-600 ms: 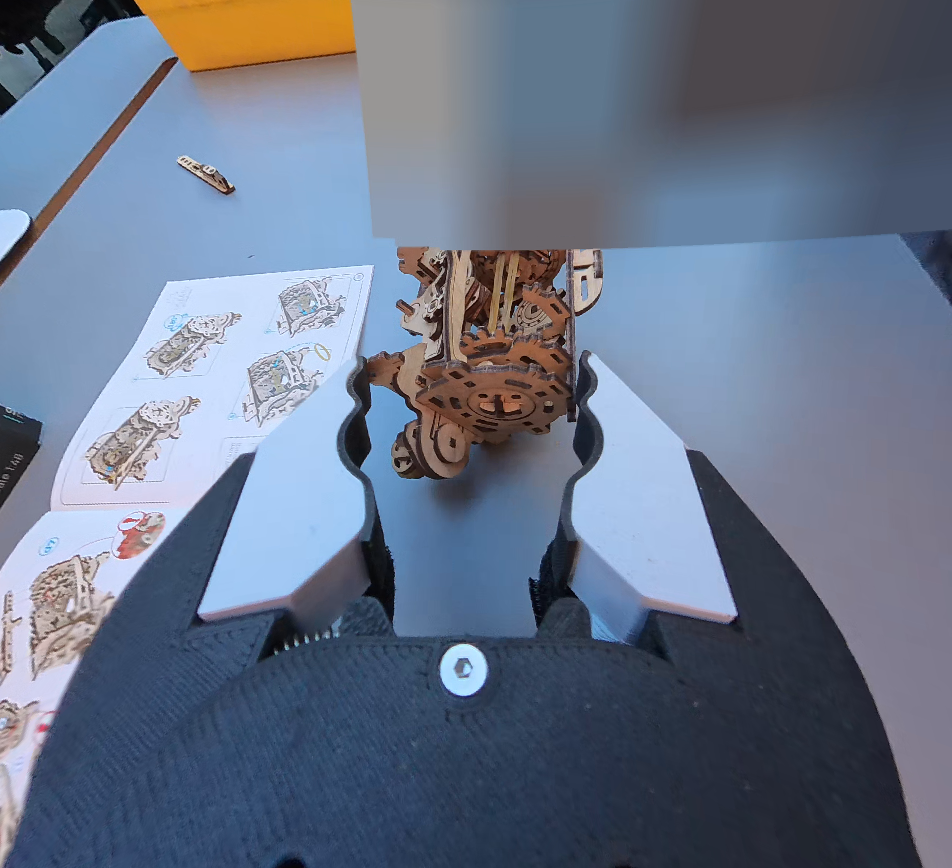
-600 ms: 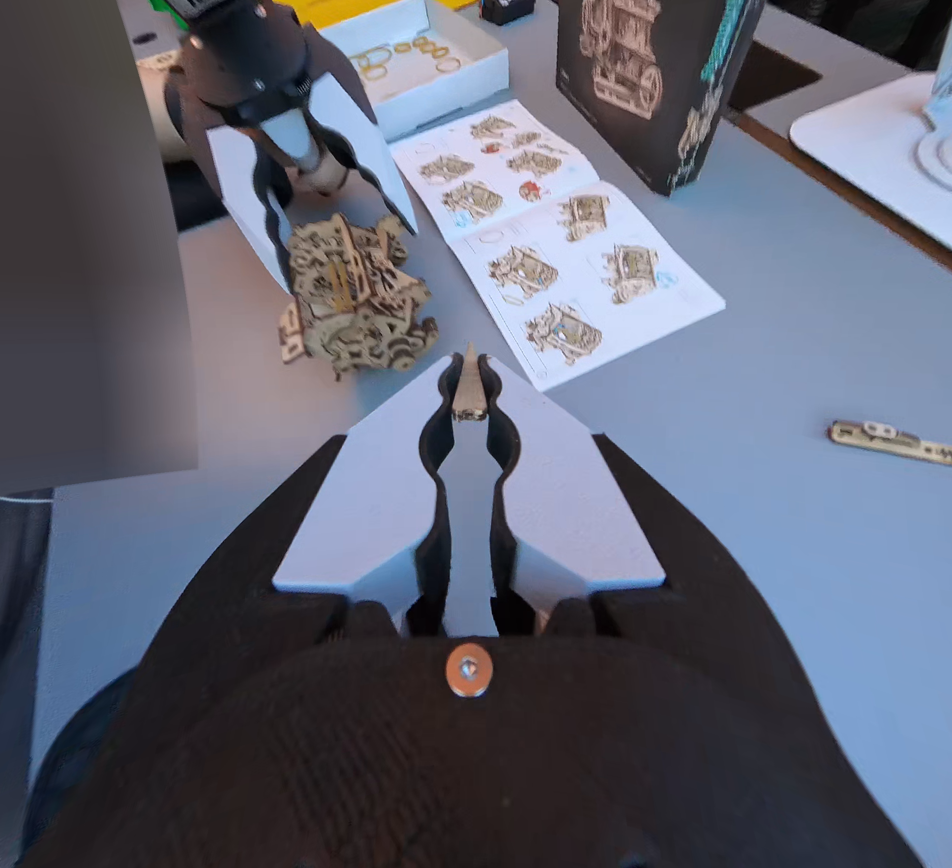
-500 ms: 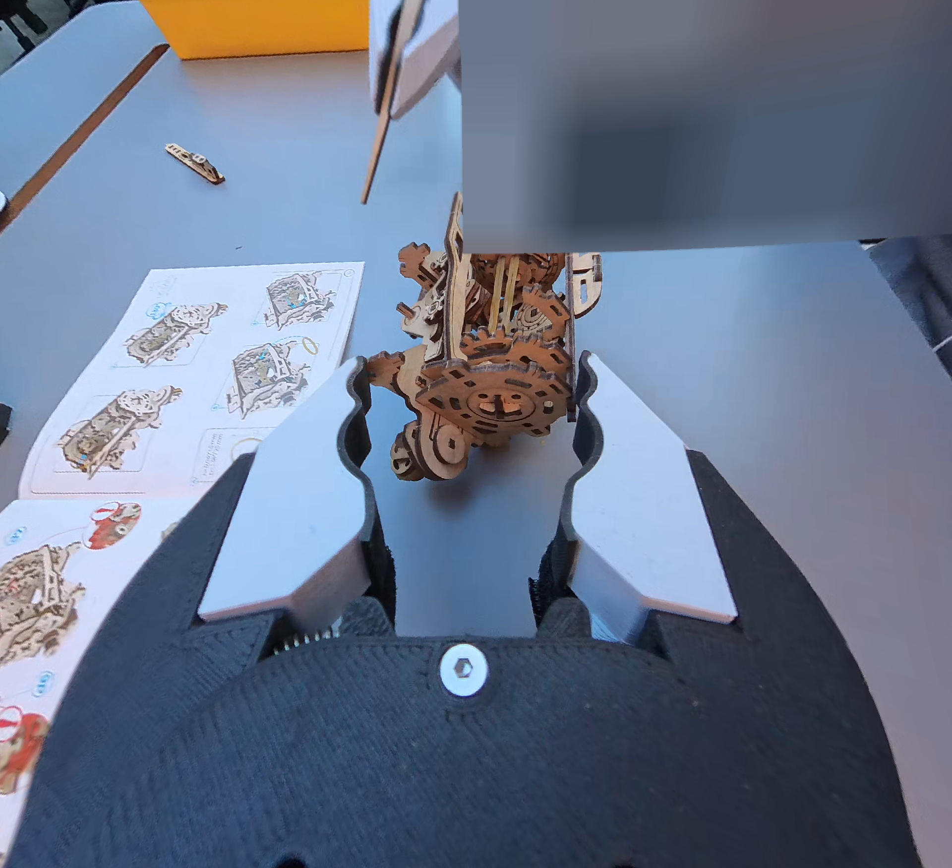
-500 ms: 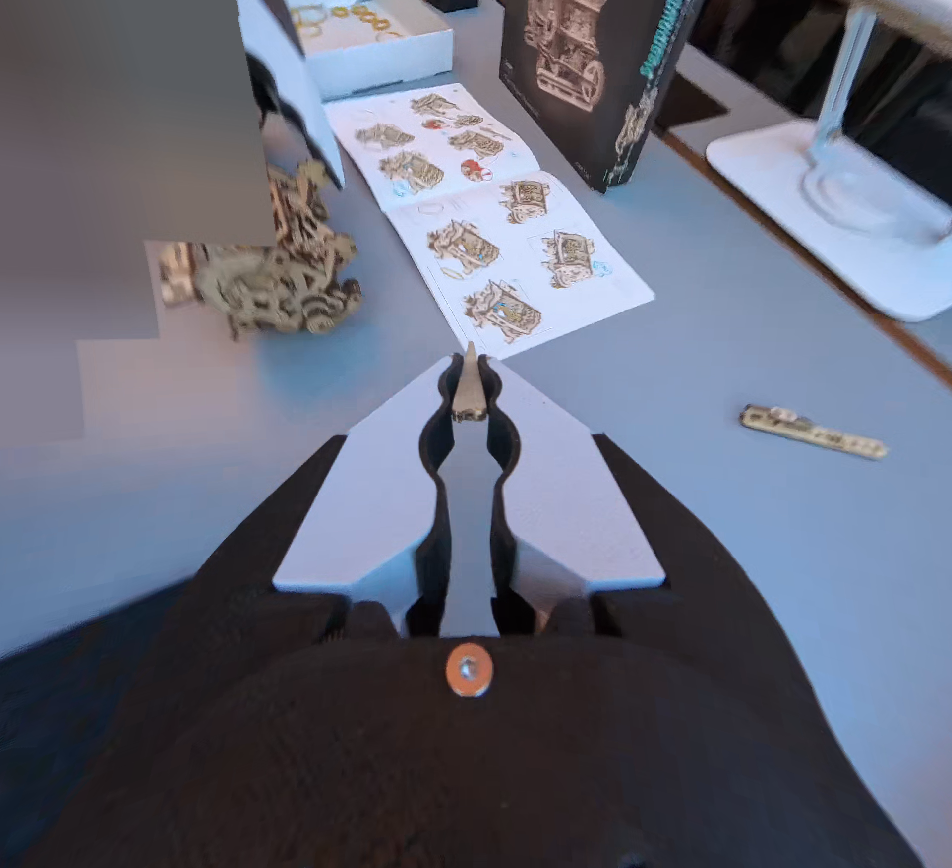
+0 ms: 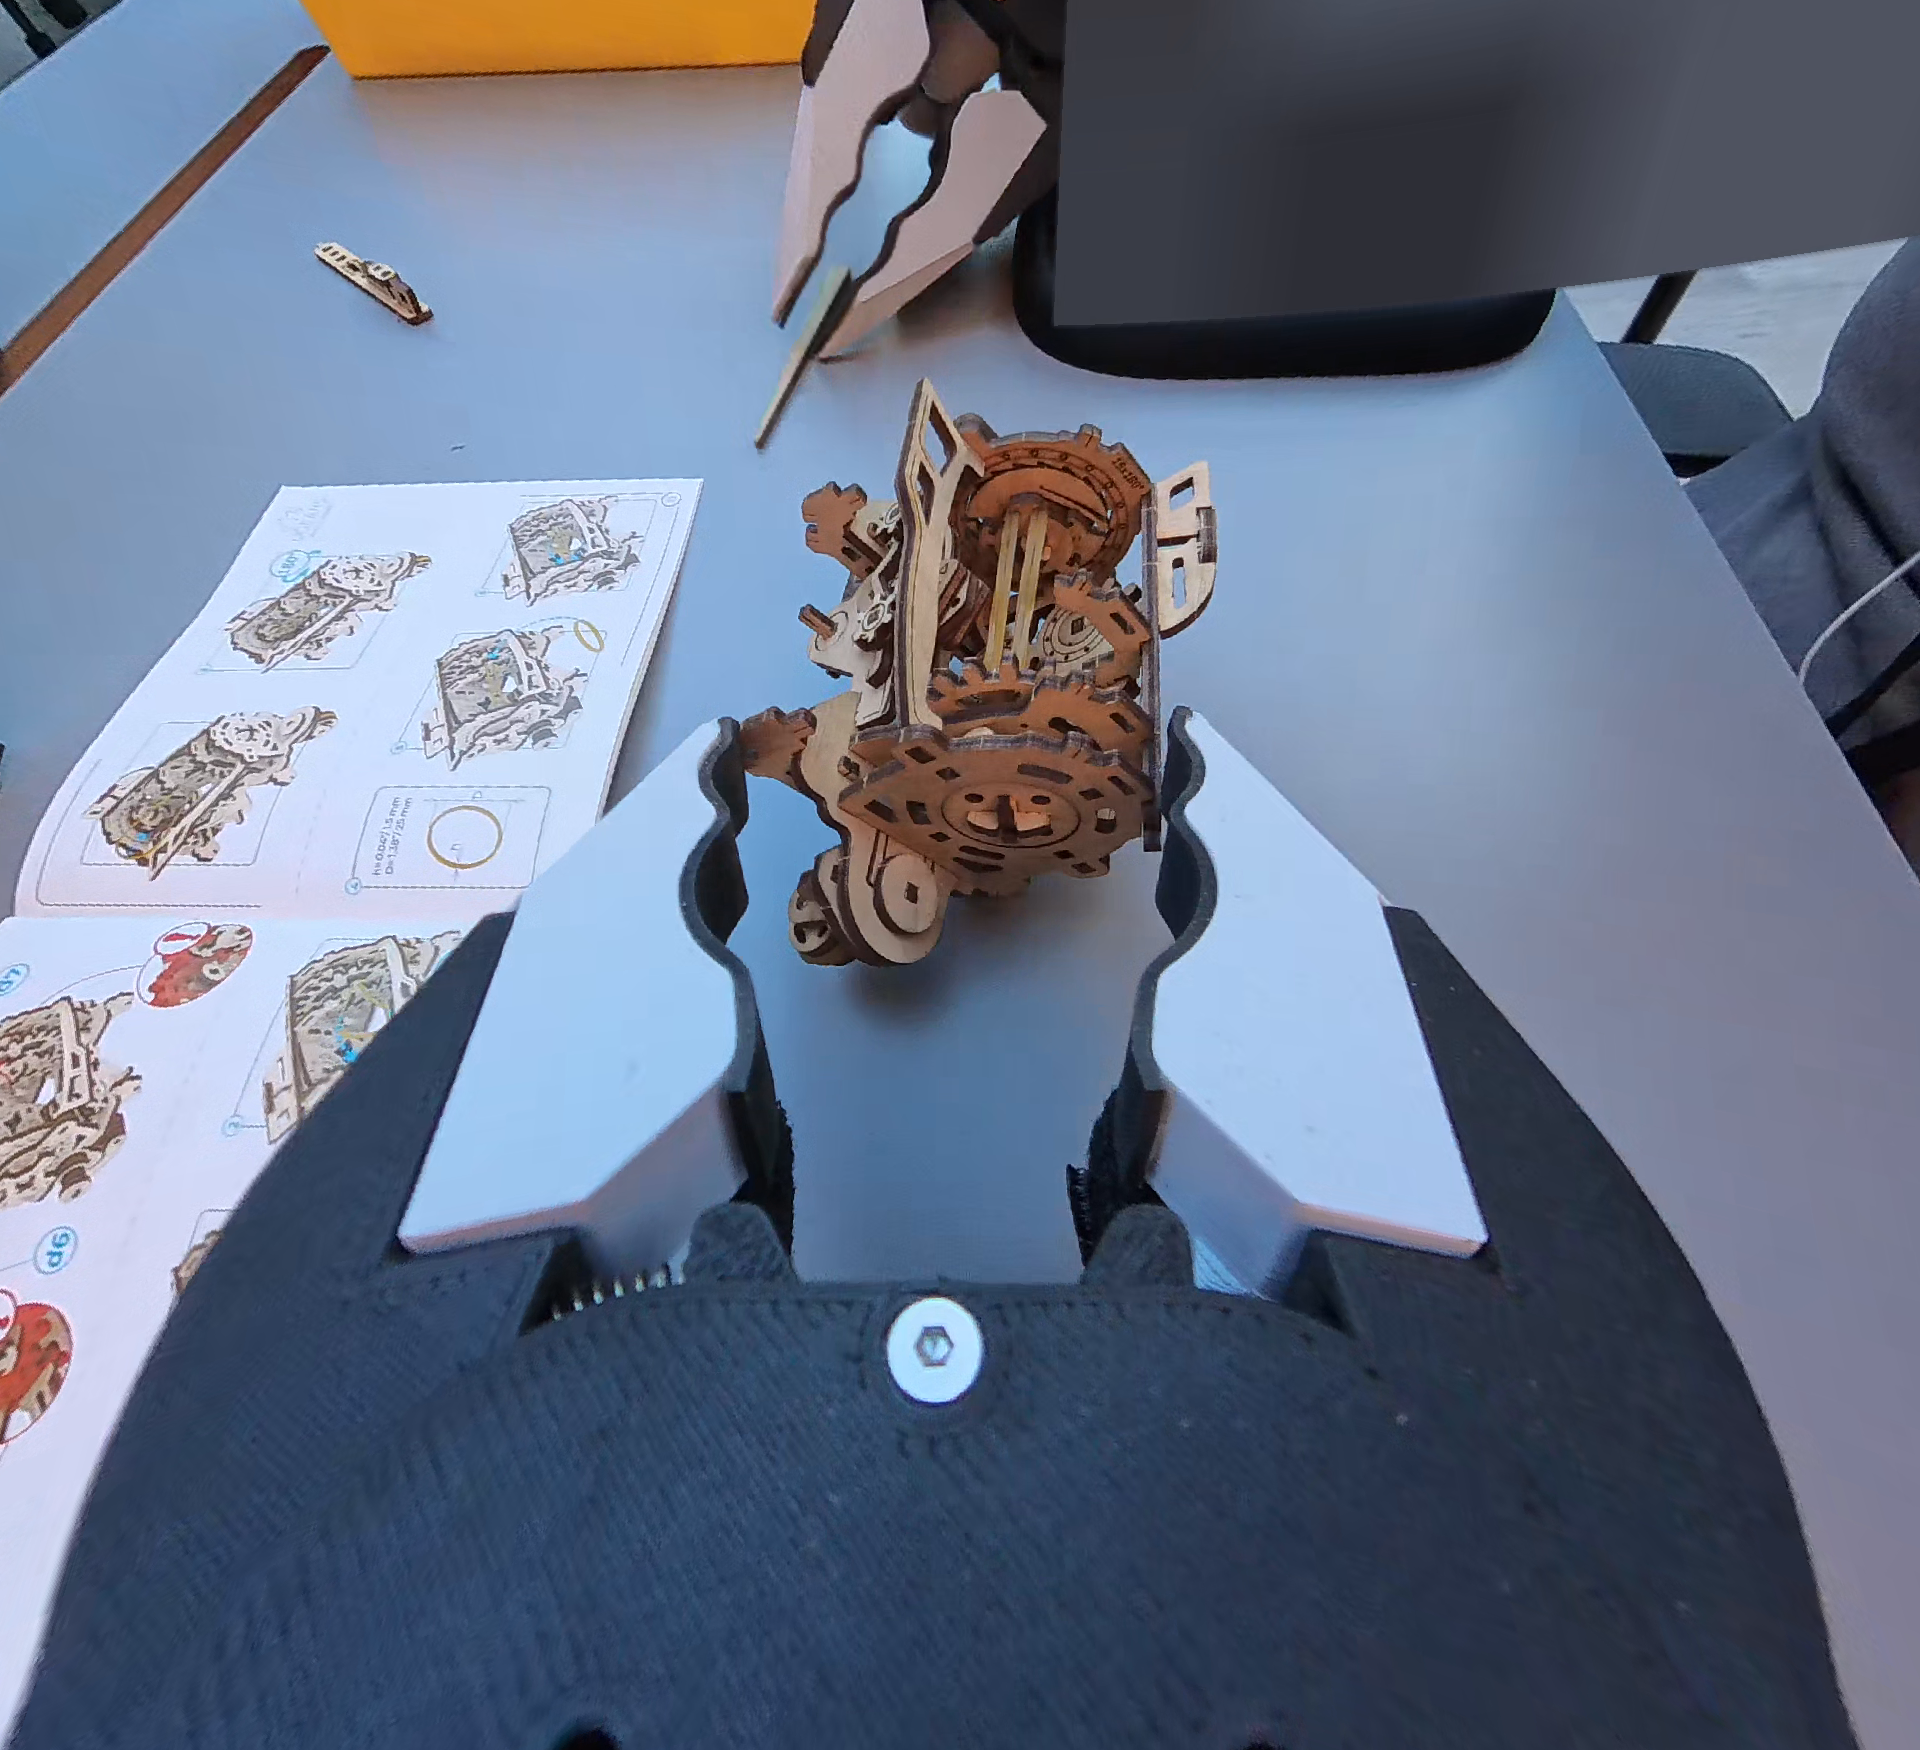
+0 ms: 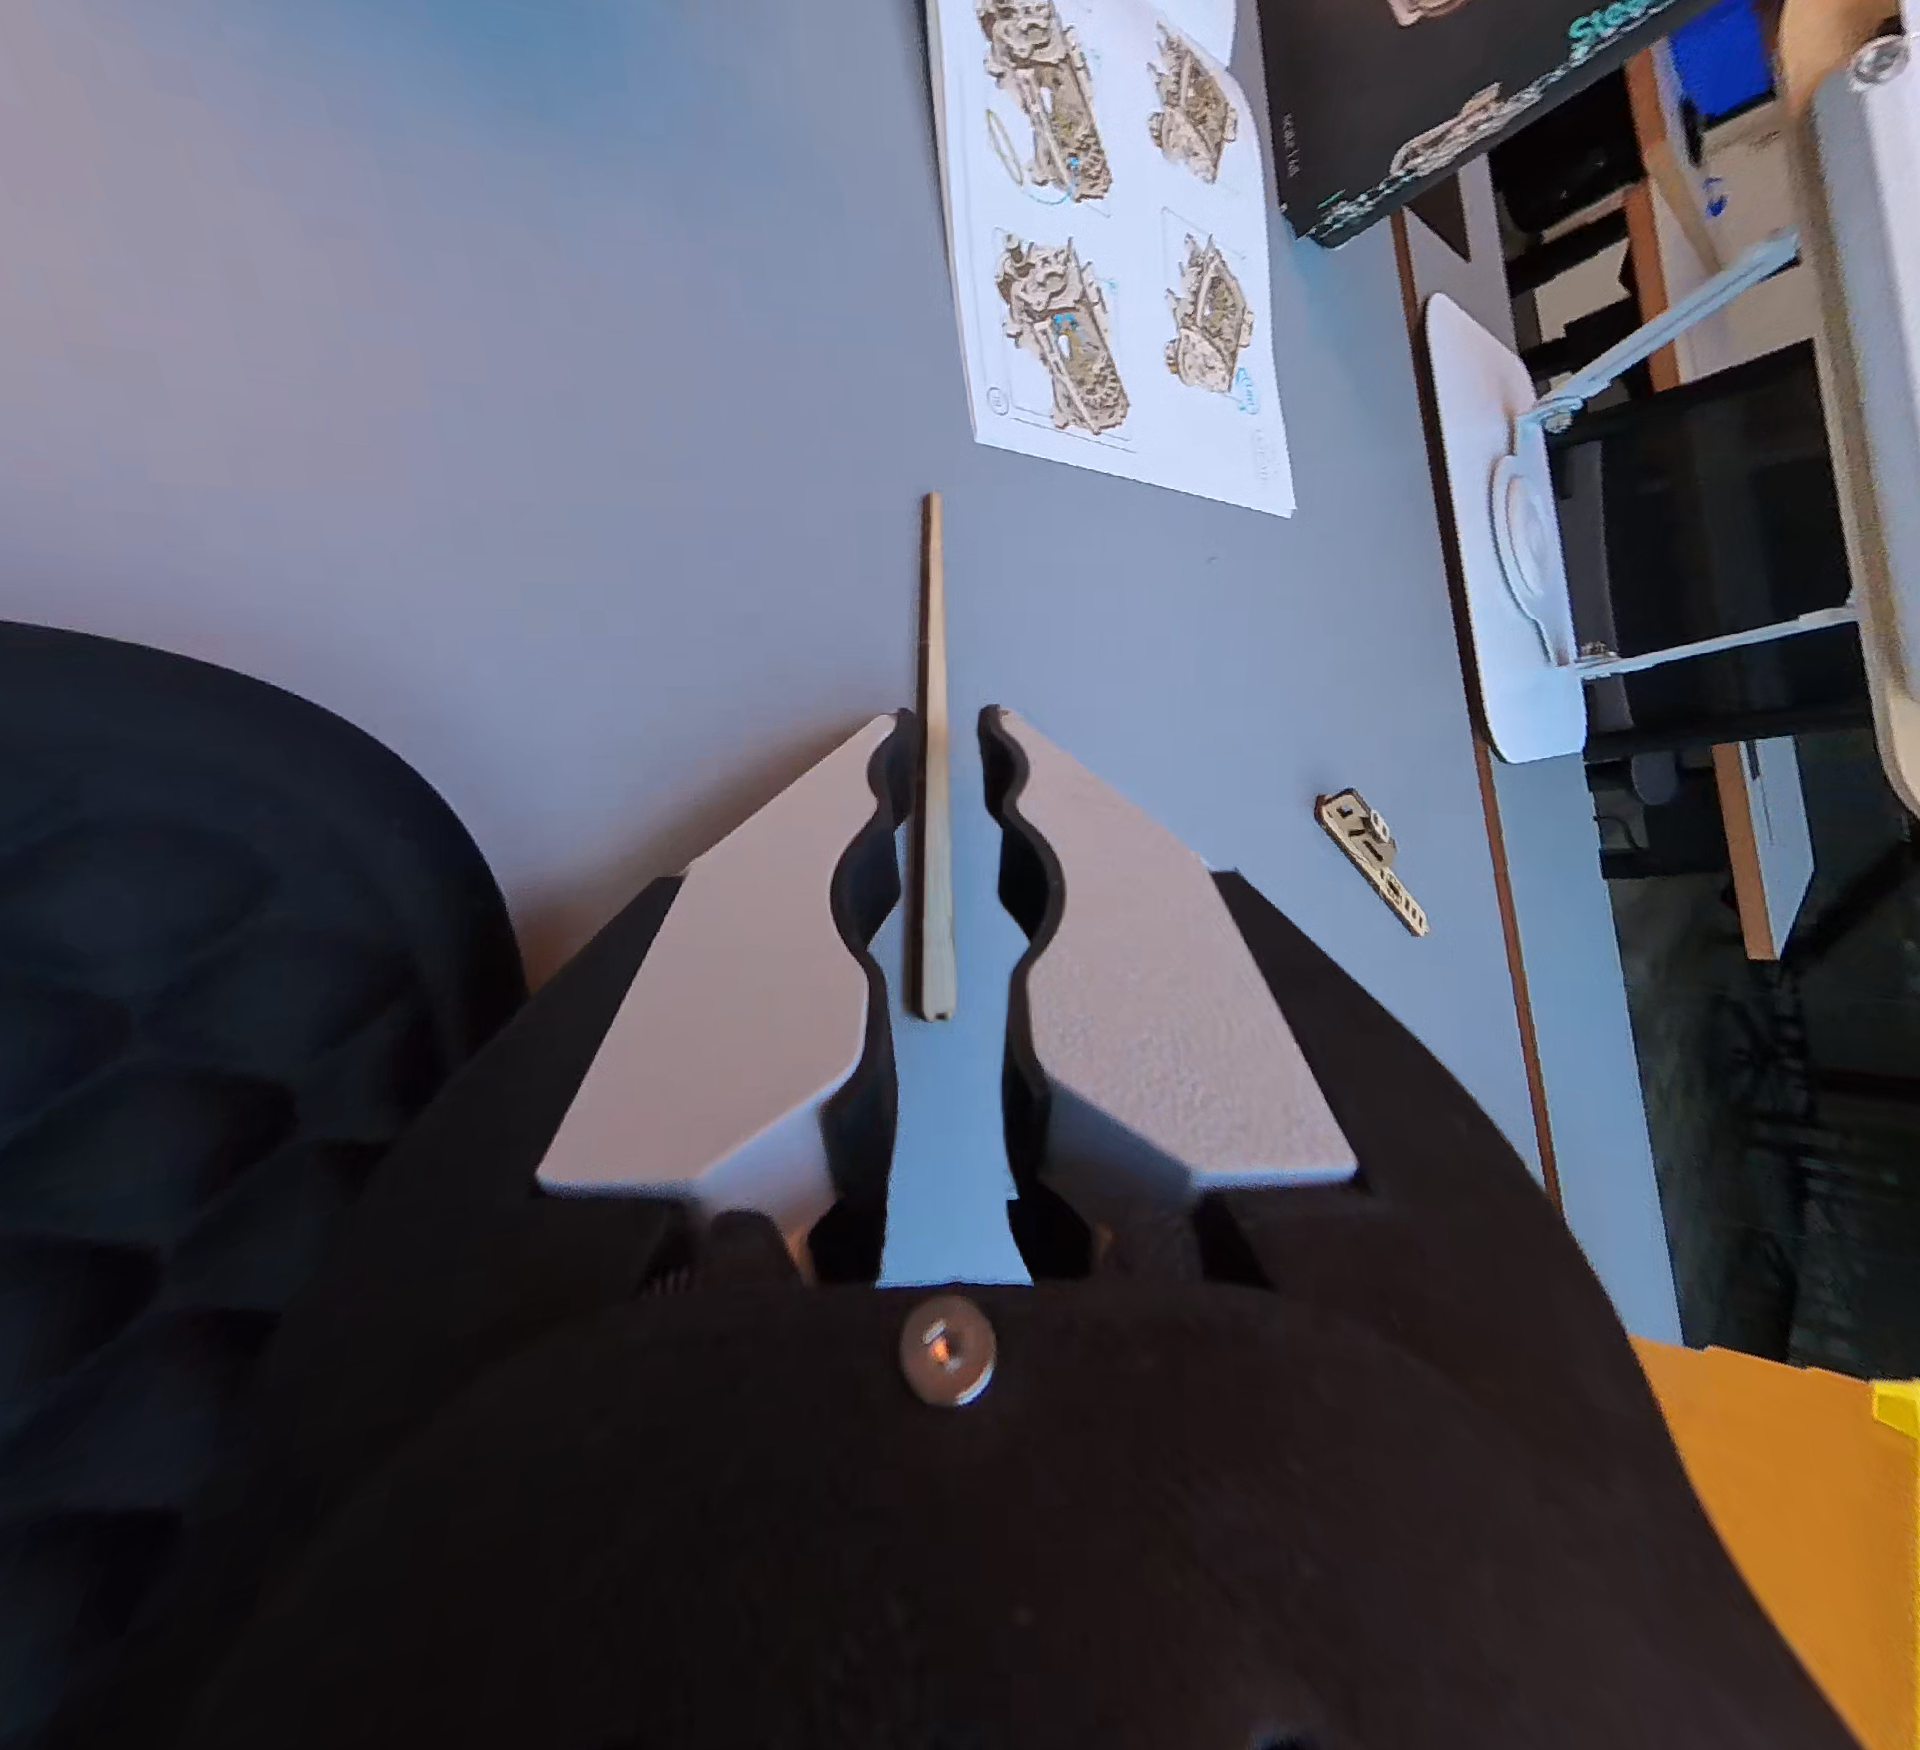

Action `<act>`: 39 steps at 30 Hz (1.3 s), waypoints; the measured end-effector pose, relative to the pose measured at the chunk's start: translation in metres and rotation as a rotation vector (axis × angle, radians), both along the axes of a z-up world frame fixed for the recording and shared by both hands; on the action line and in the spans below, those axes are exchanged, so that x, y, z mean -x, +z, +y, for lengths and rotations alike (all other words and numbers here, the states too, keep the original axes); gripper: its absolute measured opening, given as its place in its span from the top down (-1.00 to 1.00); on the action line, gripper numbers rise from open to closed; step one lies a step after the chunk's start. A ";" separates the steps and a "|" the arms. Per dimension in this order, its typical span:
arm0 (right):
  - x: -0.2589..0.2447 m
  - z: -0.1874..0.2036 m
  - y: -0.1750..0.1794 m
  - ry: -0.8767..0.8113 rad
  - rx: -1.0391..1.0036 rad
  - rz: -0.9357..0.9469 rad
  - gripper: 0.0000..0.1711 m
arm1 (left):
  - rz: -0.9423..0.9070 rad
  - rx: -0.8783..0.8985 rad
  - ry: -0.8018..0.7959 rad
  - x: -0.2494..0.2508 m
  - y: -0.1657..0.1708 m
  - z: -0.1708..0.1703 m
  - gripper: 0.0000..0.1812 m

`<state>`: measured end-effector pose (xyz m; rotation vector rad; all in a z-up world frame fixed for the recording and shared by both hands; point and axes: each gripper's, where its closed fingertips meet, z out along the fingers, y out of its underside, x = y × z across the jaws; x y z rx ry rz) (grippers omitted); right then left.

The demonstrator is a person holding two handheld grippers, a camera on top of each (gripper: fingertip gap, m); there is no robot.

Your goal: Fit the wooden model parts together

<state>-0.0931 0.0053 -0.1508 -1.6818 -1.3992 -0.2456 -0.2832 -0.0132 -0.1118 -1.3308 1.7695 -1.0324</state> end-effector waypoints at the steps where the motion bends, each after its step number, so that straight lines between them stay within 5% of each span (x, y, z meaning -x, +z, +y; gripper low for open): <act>1: -0.001 0.000 0.001 -0.006 -0.001 0.006 0.84 | -0.001 0.001 0.004 0.000 0.000 0.000 0.13; 4: 0.000 -0.004 0.011 -0.013 0.007 0.085 0.83 | -0.005 0.002 0.025 0.001 0.000 0.000 0.13; 10: 0.048 -0.027 0.056 0.111 0.136 0.530 0.68 | -0.014 -0.020 0.027 0.001 0.000 -0.001 0.13; 15: 0.093 -0.045 0.068 0.249 0.133 0.584 0.65 | -0.018 -0.008 0.033 0.001 0.000 0.000 0.13; 19: 0.124 -0.059 0.064 0.302 0.433 0.713 0.67 | -0.032 -0.036 0.022 0.001 0.000 -0.002 0.13; 22: 0.130 -0.051 0.055 0.272 0.487 0.676 0.63 | -0.028 -0.019 0.022 0.001 0.000 -0.001 0.13; 31: 0.142 -0.047 0.047 0.413 0.228 0.438 0.56 | 0.008 0.194 0.069 0.000 -0.001 0.004 0.13; 39: 0.143 -0.039 0.042 0.353 0.199 0.431 0.57 | 0.014 0.141 0.090 0.000 -0.001 0.004 0.12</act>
